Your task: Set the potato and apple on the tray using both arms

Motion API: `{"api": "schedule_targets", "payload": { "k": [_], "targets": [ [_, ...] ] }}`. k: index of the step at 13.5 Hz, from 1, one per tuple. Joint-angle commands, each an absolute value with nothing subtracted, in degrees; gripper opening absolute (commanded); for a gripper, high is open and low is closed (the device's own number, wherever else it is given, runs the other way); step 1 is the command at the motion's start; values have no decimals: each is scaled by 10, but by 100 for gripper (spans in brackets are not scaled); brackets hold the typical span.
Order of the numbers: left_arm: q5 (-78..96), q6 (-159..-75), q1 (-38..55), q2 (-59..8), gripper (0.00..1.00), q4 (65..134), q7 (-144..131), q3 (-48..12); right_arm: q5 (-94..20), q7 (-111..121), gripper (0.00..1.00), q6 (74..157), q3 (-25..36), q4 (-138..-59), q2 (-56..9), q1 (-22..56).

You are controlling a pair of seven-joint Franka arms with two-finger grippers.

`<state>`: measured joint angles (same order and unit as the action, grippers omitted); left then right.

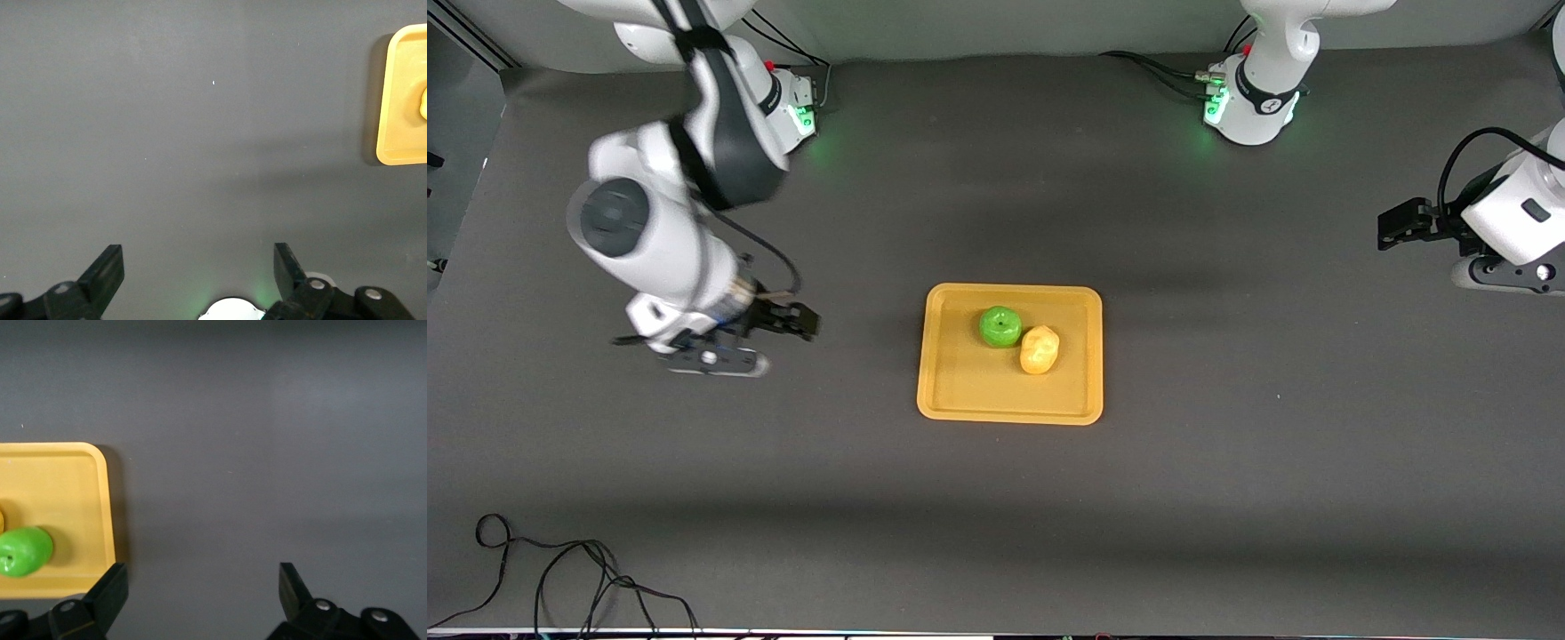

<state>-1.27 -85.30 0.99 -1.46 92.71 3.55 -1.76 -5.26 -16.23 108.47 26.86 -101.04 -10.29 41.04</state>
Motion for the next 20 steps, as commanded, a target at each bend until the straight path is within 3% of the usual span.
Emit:
{"api": "schedule_targets", "payload": {
  "k": [1,5,6,8,11,15,20],
  "targets": [
    [-22,-858,18,-14,100,927,27,-12,-49,-29,100,1058,344,-1034,-42,419],
    [-16,-861,18,-15,100,927,27,-12,-50,11,100,1013,384,-1030,-22,413],
    [-14,-866,16,-13,100,929,27,-12,-50,11,100,1001,364,-1028,-21,374],
    [-14,-868,17,-13,100,931,26,-12,-49,10,100,996,267,-1033,0,275],
    [-14,-868,18,-13,100,931,27,-12,-42,-21,100,996,202,-1031,4,221],
    [-14,-867,18,-12,100,931,27,-12,-3,-46,100,988,36,-1030,23,86],
    [-14,-867,18,-12,100,931,27,-12,-6,-45,100,980,-17,-1015,14,12]
  ]
}}
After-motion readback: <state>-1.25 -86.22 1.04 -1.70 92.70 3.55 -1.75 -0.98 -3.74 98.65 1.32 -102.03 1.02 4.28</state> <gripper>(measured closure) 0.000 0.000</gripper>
